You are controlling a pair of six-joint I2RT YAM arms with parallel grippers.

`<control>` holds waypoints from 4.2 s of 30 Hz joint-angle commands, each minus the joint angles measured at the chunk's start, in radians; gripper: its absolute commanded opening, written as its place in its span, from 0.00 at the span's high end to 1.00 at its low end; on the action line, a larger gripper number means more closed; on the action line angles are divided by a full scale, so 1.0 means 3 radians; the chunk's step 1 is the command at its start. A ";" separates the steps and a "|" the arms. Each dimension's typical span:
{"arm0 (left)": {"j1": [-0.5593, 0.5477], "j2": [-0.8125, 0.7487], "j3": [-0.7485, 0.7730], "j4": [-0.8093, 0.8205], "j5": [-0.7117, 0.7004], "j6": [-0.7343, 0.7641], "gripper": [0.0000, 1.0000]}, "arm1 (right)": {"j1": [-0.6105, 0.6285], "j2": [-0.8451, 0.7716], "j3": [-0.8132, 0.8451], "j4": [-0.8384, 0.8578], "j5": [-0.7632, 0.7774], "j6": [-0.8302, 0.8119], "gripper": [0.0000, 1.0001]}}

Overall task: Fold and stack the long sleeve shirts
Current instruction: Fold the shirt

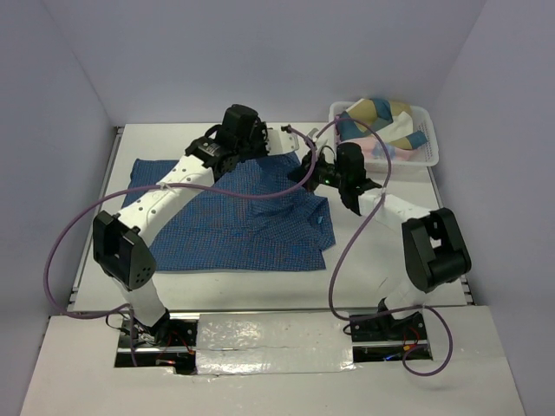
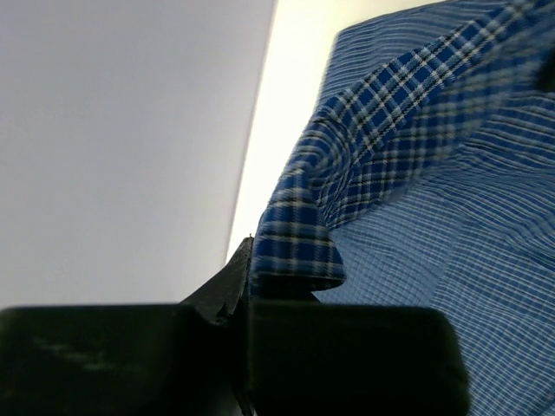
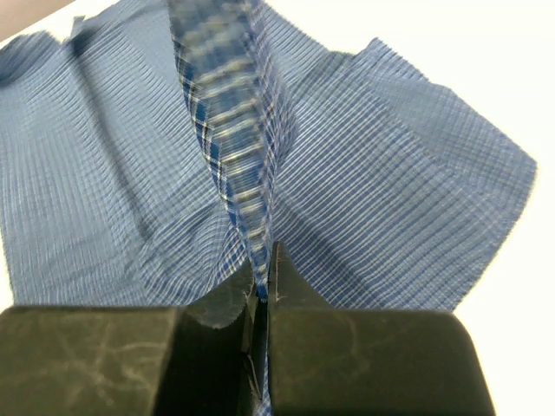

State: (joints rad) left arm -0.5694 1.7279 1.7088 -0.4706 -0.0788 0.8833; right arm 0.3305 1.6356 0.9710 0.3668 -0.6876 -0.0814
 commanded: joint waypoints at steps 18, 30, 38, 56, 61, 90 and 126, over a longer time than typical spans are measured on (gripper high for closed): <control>0.0047 -0.0099 -0.0464 0.0239 -0.1215 -0.0485 1.00 | 0.0743 -0.0502 -0.0695 0.0286 0.1407 0.0829 0.72; 0.0047 -0.0166 -0.0823 0.0377 -0.1297 -0.0618 1.00 | 0.0535 -0.0197 -0.0471 -0.0307 0.1735 0.1211 0.76; 0.0047 -0.0345 -0.1033 0.0418 -0.1185 -0.0613 1.00 | 0.0268 0.0249 -0.0143 -0.0671 0.1357 0.1427 0.60; 0.0062 -0.0528 -0.1083 0.0678 -0.1067 -0.0689 1.00 | 0.0263 0.0480 -0.0189 -0.0773 0.1254 0.1376 0.97; 0.0108 -0.0503 -0.1150 0.0883 -0.1219 -0.0710 1.00 | 0.0264 0.0107 -0.0654 -0.0427 0.1616 0.1529 1.00; 0.0098 -0.0023 -0.1115 0.1747 -0.0524 -0.0403 1.00 | 0.0325 -0.0665 -0.1120 0.0112 0.1812 0.1212 0.46; 0.0144 0.0085 -0.0793 0.1528 -0.0325 -0.0638 1.00 | 0.0110 0.0909 0.0762 -0.0077 0.0896 0.1320 0.89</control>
State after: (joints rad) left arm -0.5316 1.7367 1.4216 -0.0196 -0.1783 0.7029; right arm 0.3645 1.9331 1.1446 0.3370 -0.4603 0.3454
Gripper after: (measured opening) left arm 0.045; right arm 0.116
